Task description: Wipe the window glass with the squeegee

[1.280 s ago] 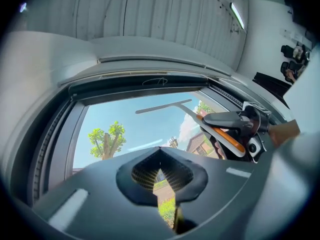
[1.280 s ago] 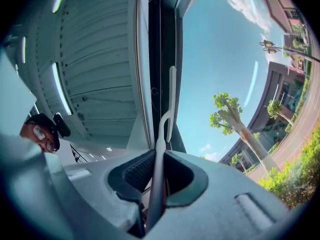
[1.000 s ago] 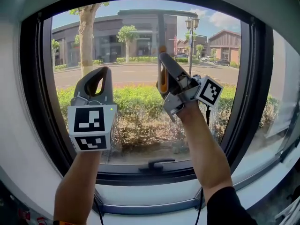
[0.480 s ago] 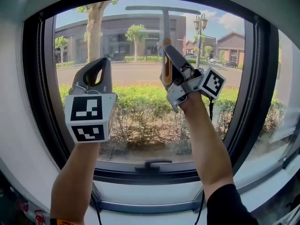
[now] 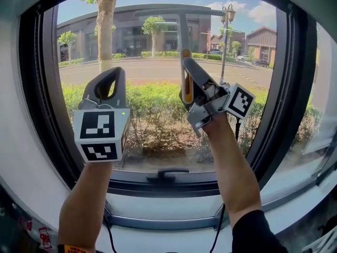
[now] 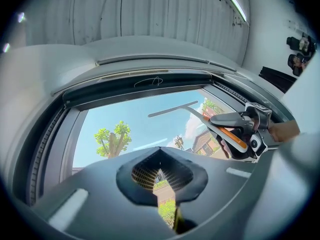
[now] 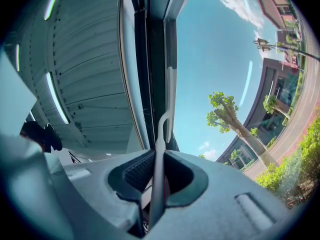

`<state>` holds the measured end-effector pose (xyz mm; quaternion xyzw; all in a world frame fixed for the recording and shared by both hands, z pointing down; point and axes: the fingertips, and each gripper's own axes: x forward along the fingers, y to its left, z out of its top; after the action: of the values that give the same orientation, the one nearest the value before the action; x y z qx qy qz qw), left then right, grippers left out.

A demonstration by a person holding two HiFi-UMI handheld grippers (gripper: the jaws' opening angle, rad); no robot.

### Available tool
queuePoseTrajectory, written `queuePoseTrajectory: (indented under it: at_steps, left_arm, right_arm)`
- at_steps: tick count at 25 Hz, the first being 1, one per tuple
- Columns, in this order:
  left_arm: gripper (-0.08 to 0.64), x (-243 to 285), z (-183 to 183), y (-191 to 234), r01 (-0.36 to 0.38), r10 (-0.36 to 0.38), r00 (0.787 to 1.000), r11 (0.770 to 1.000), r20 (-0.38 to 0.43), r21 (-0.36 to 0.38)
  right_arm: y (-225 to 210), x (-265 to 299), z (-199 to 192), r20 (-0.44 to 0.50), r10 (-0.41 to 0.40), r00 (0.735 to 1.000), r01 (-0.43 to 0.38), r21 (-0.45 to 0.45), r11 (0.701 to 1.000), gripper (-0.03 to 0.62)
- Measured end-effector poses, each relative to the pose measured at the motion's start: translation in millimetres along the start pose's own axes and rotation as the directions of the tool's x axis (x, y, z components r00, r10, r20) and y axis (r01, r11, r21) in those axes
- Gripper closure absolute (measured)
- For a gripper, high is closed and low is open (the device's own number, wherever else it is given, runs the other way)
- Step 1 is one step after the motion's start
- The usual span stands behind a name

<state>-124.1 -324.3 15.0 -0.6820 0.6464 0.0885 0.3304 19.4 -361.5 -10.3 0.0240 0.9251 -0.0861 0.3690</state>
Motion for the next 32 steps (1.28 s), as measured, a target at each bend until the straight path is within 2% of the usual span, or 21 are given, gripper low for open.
queuePoseTrajectory:
  at_steps: [10, 16, 27, 32]
  left_arm:
    - [0.543, -21, -48, -30, 0.061, -0.066, 0.996, 0.995, -0.063, -0.075]
    - [0.543, -40, -59, -35, 0.092, -0.099, 0.994, 0.989, -0.054, -0.114]
    - [0.543, -69, -77, -17, 0.141, -0.151, 0.986, 0.981, -0.067, -0.137]
    - [0.543, -77, -81, -10, 0.149, -0.164, 0.984, 0.973, -0.074, -0.178]
  right_arm:
    - [-4, -59, -50, -0.018, -0.075, 0.997, 0.076, 0.049, 0.996, 0.545]
    - [-4, -95, -79, -0.028, -0.146, 0.989, 0.148, 0.078, 0.986, 0.545]
    - [2, -109, -92, 0.013, -0.227, 0.974, 0.225, 0.094, 0.97, 0.543]
    - [6, -106, -93, 0.024, -0.248, 0.968, 0.245, 0.097, 0.965, 0.543]
